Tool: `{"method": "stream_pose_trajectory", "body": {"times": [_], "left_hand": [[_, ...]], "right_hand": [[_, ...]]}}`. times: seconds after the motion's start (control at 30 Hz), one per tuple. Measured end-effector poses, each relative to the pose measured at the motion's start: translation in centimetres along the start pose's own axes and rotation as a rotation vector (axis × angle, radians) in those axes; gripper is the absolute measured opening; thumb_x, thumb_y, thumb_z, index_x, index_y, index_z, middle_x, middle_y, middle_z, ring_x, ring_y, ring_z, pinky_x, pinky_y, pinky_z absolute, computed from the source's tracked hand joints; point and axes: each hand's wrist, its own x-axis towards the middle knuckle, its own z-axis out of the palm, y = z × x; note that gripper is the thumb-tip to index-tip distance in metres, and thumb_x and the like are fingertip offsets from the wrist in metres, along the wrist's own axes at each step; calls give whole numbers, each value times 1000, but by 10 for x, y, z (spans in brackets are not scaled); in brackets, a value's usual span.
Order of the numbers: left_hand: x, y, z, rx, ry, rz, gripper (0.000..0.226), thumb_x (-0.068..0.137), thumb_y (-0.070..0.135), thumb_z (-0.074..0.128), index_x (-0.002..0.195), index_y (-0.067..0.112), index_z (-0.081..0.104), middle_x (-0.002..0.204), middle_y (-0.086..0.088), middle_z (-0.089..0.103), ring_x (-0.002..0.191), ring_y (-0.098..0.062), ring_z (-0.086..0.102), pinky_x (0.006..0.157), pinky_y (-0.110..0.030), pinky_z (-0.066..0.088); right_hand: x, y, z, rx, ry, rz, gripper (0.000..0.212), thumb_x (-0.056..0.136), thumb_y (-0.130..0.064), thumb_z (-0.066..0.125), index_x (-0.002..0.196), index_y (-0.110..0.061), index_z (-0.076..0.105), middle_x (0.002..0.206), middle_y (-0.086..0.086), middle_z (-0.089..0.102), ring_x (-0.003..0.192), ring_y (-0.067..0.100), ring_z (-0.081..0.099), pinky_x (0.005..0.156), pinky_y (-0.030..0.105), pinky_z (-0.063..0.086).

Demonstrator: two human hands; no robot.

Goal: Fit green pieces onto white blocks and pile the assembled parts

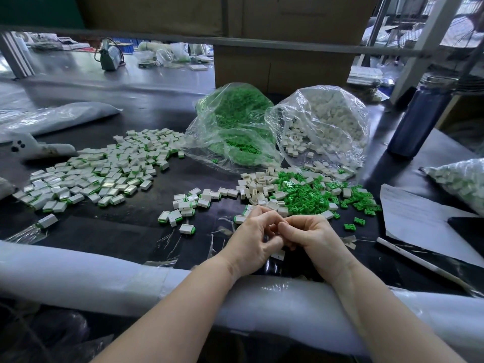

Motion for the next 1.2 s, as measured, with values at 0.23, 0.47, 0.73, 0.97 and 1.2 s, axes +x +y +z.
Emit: {"method": "stream_pose_trajectory", "body": {"times": [0.23, 0.47, 0.73, 0.97, 1.2], "left_hand": [[1, -2, 0, 16, -4, 5, 13, 82, 0, 58, 90, 10, 61, 96, 5, 43, 90, -22, 53, 81, -15, 42], [0, -1, 0, 9, 1, 12, 12, 83, 0, 58, 90, 9, 61, 94, 5, 42, 82, -10, 48, 77, -8, 40], [-1, 1, -1, 6, -9, 6, 11, 82, -1, 58, 89, 6, 61, 96, 2, 43, 86, -15, 50, 83, -26, 45], [-1, 1, 0, 5, -12, 1, 13, 82, -1, 58, 92, 6, 61, 96, 4, 43, 87, -17, 51, 85, -28, 46], [0, -1, -2, -40, 44, 2, 7, 85, 6, 62, 87, 12, 62, 102, -6, 46, 81, -15, 51, 76, -15, 45]], "right_hand": [[1, 0, 0, 1, 9, 4, 15, 83, -3, 60, 72, -3, 71, 55, 4, 57, 48, 7, 47, 47, 15, 39], [1, 2, -1, 40, -5, 3, 13, 81, -7, 60, 78, 1, 70, 56, 4, 60, 50, 7, 51, 48, 15, 42], [1, 1, -1, 41, -6, 22, 24, 70, -19, 64, 79, 2, 70, 60, 10, 55, 51, 10, 46, 50, 18, 37], [2, 4, -2, 34, 13, 21, 27, 70, -18, 65, 81, 7, 69, 68, 15, 54, 54, 15, 45, 52, 23, 37], [3, 4, 1, 24, 0, -34, 24, 75, -27, 62, 79, -5, 72, 62, 6, 63, 57, 10, 56, 54, 17, 48]]}}
